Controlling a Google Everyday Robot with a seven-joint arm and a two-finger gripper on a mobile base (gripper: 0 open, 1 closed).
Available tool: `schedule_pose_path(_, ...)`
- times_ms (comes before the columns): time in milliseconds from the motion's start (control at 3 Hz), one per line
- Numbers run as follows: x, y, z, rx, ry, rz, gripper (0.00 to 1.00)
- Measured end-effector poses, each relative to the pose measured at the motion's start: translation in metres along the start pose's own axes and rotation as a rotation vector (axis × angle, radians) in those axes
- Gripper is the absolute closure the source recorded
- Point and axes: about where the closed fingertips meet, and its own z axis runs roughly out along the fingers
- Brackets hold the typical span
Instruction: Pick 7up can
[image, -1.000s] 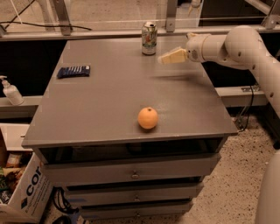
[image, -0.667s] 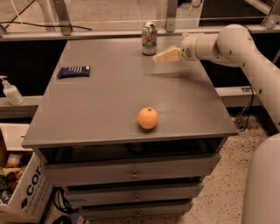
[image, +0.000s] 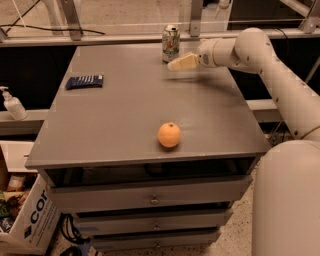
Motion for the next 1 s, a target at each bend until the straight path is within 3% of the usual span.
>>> schedule_pose_path(1000, -0.020, -0.006, 0.049, -0.035, -0.050, 0.016, 0.00)
